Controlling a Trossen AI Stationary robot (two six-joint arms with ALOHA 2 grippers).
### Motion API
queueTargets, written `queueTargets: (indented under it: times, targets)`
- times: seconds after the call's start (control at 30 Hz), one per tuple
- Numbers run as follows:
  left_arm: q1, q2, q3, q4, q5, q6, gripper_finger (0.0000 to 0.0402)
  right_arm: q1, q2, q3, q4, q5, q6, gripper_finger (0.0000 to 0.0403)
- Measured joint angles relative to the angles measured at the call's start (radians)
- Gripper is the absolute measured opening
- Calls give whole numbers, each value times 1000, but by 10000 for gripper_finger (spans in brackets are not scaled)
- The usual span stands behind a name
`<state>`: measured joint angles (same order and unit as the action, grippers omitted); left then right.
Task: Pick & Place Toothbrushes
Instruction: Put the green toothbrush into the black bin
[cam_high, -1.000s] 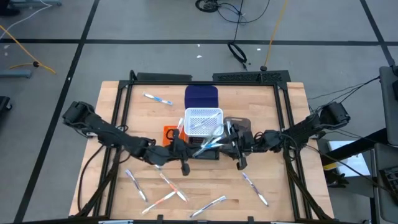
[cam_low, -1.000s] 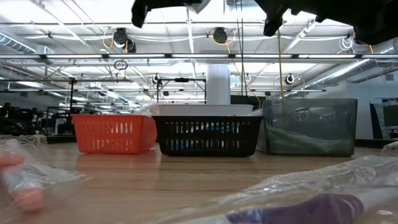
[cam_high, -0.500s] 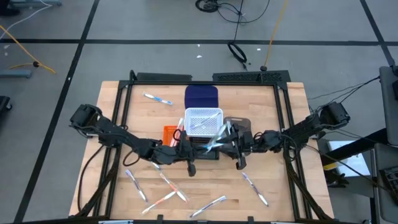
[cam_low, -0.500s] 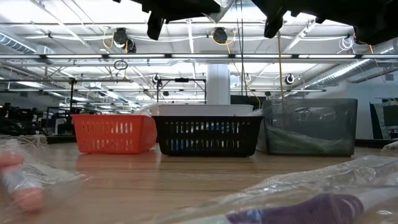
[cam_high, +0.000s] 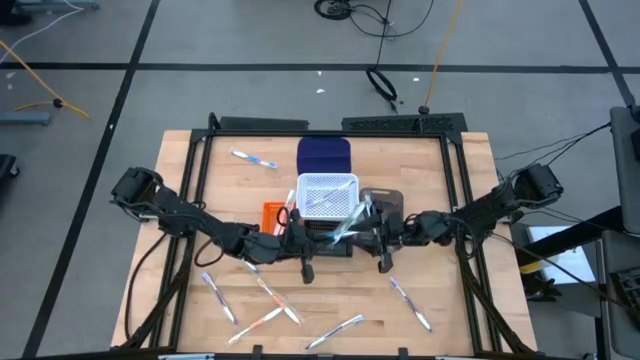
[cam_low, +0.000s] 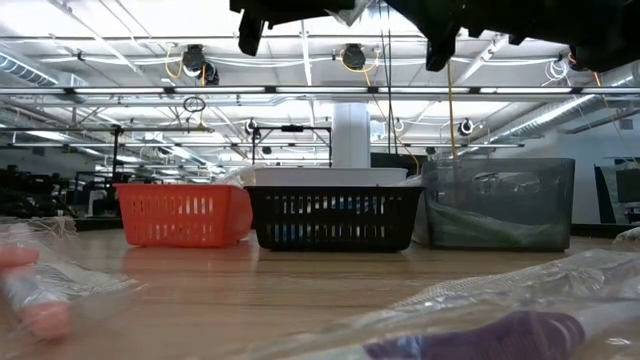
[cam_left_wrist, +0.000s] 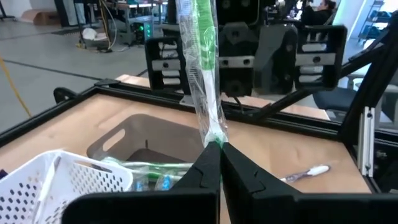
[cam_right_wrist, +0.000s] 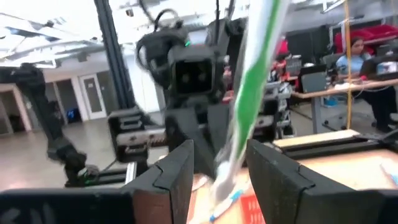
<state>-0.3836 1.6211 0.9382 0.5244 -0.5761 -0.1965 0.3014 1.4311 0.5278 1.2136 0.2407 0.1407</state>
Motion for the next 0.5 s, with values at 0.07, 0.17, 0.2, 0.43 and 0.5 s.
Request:
queueTargets:
  times: [0.07, 0.17, 0.2, 0.43, 0.5]
  targets:
    - [0, 0, 0, -12, 1, -10, 0, -7, 0, 0, 31, 2, -7, 139]
    - [0, 0, 0, -18, 1, -15, 0, -15, 0, 0, 88, 3, -29, 139]
    - [0, 0, 0, -18, 1, -15, 0, -17, 0, 0, 99, 16, -32, 139]
    - [0, 0, 0, -25, 1, -23, 0, -31, 0, 2, 115, 98, -40, 116]
    - [0, 0, 0, -26, 1, -23, 0, -32, 0, 12, 114, 96, -42, 94]
